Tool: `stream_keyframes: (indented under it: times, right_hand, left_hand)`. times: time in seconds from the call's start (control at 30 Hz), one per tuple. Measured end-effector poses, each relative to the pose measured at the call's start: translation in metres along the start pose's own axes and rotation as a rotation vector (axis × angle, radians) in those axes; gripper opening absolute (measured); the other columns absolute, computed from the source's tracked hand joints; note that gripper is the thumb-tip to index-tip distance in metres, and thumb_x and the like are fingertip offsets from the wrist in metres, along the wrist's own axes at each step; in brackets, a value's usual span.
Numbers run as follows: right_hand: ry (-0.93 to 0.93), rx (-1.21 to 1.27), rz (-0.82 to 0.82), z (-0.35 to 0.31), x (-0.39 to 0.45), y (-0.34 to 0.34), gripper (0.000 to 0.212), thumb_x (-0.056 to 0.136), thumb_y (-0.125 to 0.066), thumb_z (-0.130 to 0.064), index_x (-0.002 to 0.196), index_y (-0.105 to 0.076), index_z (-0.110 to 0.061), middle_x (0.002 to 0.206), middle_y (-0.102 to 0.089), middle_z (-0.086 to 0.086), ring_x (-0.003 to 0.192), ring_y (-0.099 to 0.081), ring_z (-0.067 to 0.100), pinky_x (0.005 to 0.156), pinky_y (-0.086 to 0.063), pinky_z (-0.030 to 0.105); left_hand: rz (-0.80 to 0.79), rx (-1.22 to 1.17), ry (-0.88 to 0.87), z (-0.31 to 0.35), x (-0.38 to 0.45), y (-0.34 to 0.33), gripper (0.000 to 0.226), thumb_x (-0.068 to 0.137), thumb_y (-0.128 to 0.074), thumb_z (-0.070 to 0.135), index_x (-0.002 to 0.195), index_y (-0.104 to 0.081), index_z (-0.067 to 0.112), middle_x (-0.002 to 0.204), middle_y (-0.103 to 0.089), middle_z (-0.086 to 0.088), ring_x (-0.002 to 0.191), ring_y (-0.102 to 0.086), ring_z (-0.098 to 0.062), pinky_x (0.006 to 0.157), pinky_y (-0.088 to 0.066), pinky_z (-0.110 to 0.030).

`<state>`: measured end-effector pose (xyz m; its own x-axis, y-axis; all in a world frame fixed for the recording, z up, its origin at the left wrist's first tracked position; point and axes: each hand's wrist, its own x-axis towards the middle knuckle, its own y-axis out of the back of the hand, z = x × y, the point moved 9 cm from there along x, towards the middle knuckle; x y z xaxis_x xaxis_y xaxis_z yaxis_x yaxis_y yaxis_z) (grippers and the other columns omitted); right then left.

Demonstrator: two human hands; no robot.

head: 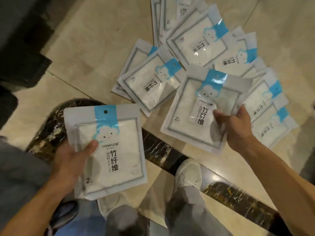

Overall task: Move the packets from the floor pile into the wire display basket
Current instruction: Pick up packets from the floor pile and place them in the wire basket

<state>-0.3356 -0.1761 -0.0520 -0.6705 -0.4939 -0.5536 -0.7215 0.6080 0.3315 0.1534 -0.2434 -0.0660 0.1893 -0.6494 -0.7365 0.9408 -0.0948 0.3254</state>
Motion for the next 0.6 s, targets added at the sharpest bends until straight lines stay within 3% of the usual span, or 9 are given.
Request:
stream_keyframes:
  times: [0.17,0.27,0.43,0.6]
  right_hand:
    - [0.001,-0.009,-0.21,-0.106,-0.059,-0.011,0.034,0.086,-0.07,0.012,0.112,-0.063,-0.009,0.078,-0.076,-0.007,0.068,-0.073,0.008,0.058,-0.055,0.021]
    - [0.03,-0.025,-0.298,-0.183,-0.097,-0.013,0.035,0.085,-0.072,0.011,0.112,-0.067,-0.011,0.096,-0.08,-0.001,0.087,-0.077,0.014,0.072,-0.059,0.026]
    - [0.105,-0.028,-0.393,-0.351,-0.186,-0.004,0.031,0.085,-0.07,0.013,0.103,-0.065,-0.012,0.076,-0.075,-0.008,0.066,-0.071,0.006,0.056,-0.053,0.018]
    - [0.211,-0.06,-0.469,-0.51,-0.291,0.022,0.029,0.084,-0.068,0.015,0.11,-0.068,0.001,0.091,-0.08,0.01,0.074,-0.075,0.017,0.062,-0.059,0.024]
  left_hand:
    - [0.019,-0.109,-0.069,0.095,-0.058,0.037,0.027,0.084,-0.076,0.003,0.1,-0.069,0.024,0.094,-0.077,0.002,0.082,-0.076,-0.013,0.085,-0.058,-0.045]
    - [-0.005,-0.166,-0.107,0.155,-0.096,0.06,0.035,0.075,-0.081,0.014,0.107,-0.071,0.021,0.104,-0.078,-0.006,0.096,-0.075,-0.029,0.089,-0.057,-0.052]
    - [-0.04,-0.29,-0.198,0.278,-0.186,0.11,0.036,0.084,-0.076,0.003,0.116,-0.07,0.018,0.109,-0.078,-0.006,0.101,-0.074,-0.031,0.09,-0.057,-0.05]
    - [-0.02,-0.366,-0.298,0.396,-0.293,0.186,0.039,0.082,-0.079,0.008,0.118,-0.067,0.017,0.109,-0.078,-0.007,0.099,-0.075,-0.033,0.091,-0.057,-0.06]
